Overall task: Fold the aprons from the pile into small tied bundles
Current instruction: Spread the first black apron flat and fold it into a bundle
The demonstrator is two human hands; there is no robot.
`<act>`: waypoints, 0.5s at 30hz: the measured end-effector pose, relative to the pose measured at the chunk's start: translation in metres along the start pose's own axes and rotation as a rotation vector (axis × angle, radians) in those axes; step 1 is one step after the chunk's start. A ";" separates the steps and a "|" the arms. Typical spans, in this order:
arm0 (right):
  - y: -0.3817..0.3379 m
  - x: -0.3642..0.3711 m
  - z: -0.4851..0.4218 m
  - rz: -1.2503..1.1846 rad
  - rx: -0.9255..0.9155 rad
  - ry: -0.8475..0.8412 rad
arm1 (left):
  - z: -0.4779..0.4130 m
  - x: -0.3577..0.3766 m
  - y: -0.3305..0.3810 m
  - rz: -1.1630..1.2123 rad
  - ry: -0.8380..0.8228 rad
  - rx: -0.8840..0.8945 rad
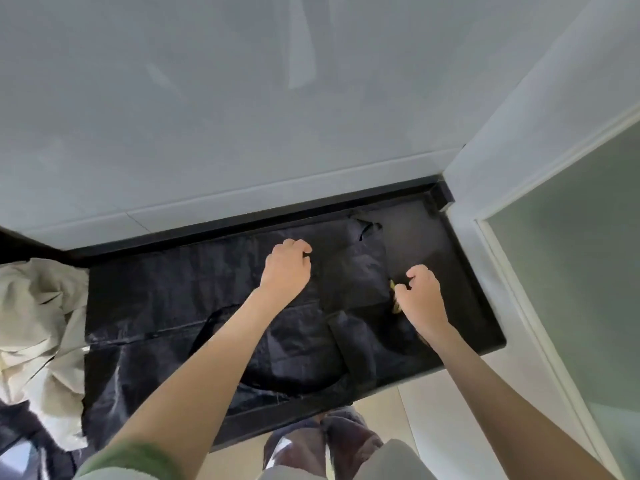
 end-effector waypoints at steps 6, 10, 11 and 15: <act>0.020 0.019 0.000 0.064 -0.020 -0.266 | -0.058 0.031 0.077 -0.145 -0.156 0.138; 0.028 0.012 -0.009 0.037 -0.038 -0.244 | -0.084 0.049 0.110 -0.274 -0.254 0.094; 0.030 0.011 -0.009 0.025 -0.041 -0.237 | -0.087 0.053 0.113 -0.262 -0.286 0.071; 0.036 0.011 -0.013 -0.007 -0.081 -0.191 | -0.106 0.058 0.118 0.080 -0.276 0.009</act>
Point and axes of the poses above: each hand's wrist, its own z-axis away from the middle knuckle, its own x-axis out of the palm, y = z × x, the point moved 5 cm from there along -z, towards the middle knuckle, and after that the axes turned 8 degrees about -y, right-handed, at the moved point
